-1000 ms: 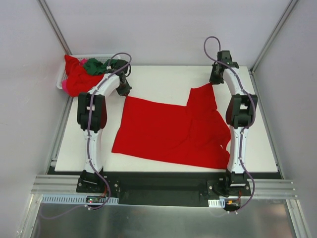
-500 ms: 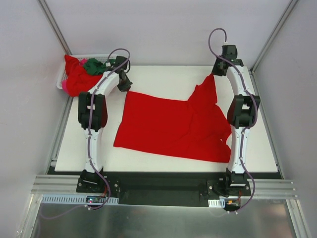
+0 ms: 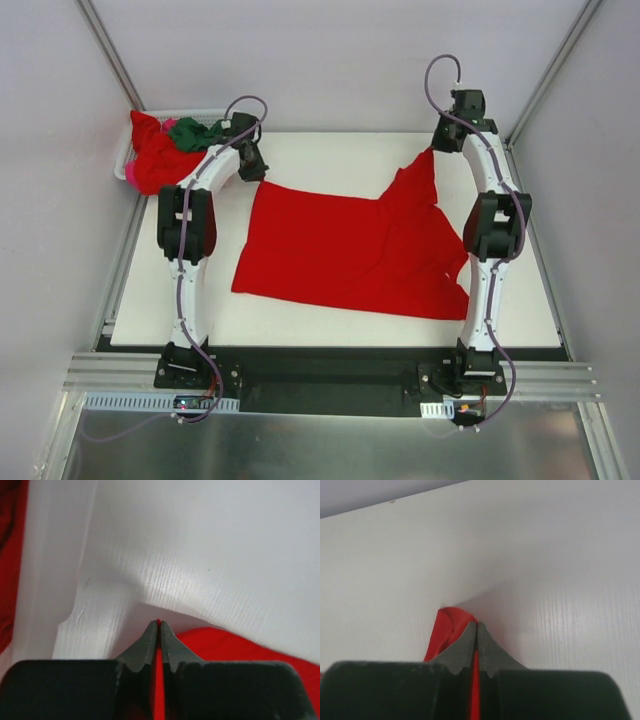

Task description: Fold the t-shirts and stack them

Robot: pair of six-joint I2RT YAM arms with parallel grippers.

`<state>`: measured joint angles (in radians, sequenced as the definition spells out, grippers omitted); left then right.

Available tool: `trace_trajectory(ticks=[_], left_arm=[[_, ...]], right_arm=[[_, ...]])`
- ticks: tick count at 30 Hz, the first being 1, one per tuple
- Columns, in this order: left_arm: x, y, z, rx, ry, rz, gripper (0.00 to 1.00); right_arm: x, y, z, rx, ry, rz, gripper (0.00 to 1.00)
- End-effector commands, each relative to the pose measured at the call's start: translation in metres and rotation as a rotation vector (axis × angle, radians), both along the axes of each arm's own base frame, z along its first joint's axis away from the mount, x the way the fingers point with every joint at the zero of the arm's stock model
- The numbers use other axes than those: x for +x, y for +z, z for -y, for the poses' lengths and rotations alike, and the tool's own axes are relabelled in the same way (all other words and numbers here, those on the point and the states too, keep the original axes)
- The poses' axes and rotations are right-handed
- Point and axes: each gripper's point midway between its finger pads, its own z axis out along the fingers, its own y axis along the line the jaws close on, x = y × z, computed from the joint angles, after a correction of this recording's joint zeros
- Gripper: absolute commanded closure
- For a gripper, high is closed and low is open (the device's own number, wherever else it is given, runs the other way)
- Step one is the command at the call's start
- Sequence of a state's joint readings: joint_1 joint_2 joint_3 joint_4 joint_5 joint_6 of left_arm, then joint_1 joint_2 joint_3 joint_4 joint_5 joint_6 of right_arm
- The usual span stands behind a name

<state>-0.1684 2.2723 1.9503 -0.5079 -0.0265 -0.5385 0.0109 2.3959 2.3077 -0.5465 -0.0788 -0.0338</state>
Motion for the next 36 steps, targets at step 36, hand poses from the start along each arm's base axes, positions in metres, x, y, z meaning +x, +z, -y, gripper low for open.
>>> trace_trajectory(ticks=[36], left_arm=[[-0.003,0.062,-0.019,-0.101,-0.026,0.305,1.0]], right_arm=[[-0.116,0.131,0.034,-0.18,-0.04,0.169,0.99]])
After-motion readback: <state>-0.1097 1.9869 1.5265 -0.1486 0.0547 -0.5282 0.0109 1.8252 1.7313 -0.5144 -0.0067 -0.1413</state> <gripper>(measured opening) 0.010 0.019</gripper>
